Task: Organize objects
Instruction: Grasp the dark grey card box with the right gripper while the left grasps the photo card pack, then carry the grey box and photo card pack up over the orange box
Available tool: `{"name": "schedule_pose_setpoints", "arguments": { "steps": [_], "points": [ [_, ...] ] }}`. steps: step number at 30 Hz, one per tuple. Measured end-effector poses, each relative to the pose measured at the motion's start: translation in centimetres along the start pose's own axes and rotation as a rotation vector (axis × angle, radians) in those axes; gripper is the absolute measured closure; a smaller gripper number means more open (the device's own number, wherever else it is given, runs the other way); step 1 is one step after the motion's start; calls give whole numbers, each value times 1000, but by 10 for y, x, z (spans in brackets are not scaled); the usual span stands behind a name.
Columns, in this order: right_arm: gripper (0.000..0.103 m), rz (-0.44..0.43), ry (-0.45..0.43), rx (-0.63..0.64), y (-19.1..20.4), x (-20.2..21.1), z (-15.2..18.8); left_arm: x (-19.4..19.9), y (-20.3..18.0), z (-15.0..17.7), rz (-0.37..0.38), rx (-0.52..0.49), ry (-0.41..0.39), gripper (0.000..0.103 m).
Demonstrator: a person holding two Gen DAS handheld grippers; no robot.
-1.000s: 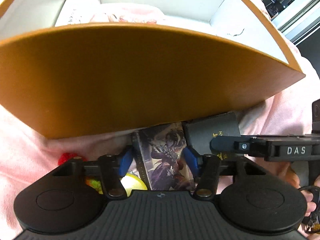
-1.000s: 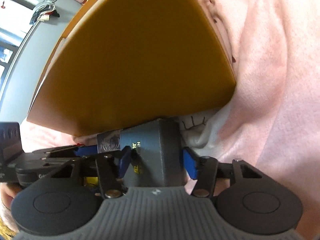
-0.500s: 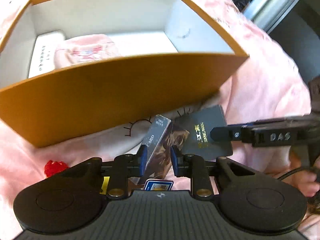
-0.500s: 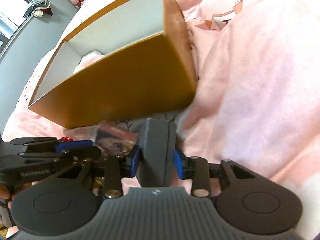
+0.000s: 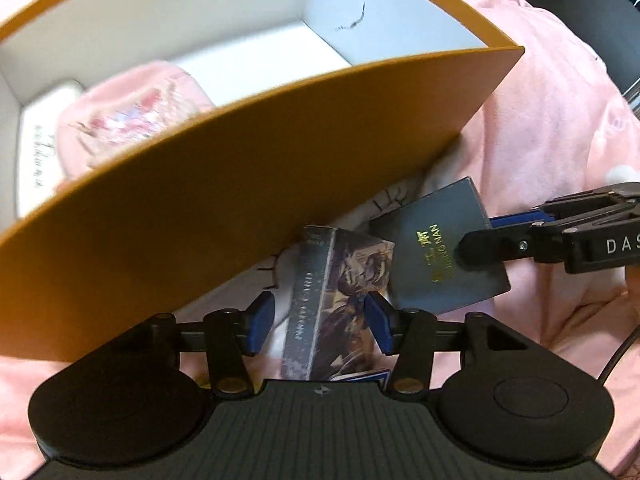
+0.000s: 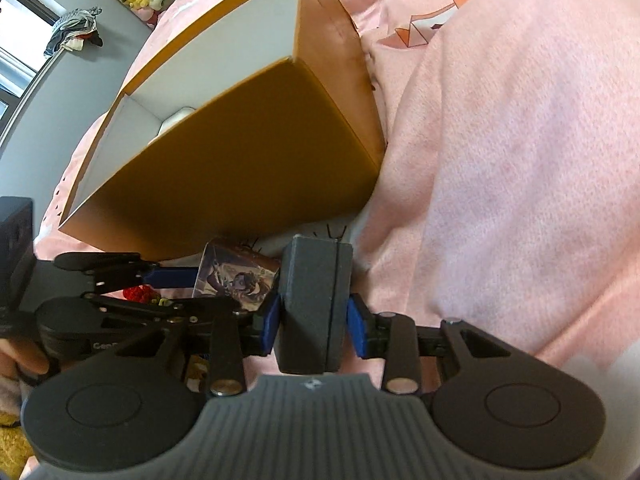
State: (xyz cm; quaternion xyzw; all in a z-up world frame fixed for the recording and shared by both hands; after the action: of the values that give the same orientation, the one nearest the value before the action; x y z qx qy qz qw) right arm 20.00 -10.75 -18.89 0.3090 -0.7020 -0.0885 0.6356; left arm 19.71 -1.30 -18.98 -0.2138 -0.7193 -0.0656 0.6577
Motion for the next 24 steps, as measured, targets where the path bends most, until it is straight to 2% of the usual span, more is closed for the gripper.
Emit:
{"name": "schedule_pose_setpoints", "arguments": {
  "steps": [3,5,14,19,24],
  "points": [
    [65,-7,1,-4,0,-1,-1,-6,-1,-1,43,9,4,44],
    [65,-18,5,-12,0,-3,-3,-5,-2,0,61,12,-6,50],
    [63,-13,4,-16,1,1,-5,19,-11,10,30,7,-75,76],
    [65,4,9,-4,4,5,-3,31,-14,16,-19,11,-126,77],
    [66,36,-26,39,18,28,0,61,-11,19,-6,28,-212,78]
  ]
}}
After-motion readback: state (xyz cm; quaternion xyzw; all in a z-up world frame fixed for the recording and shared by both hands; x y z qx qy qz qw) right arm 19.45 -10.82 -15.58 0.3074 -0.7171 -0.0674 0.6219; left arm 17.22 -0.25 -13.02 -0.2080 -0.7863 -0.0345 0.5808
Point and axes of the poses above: each gripper's, at about its wrist camera, not at the fingertips, and x roughly against the way its jaws point, y to its left, z to its underside, the point moved 8 cm from there along -x, roughly the way its jaws point, and after that the axes turned 12 degrees about y, right-handed, at the moved point
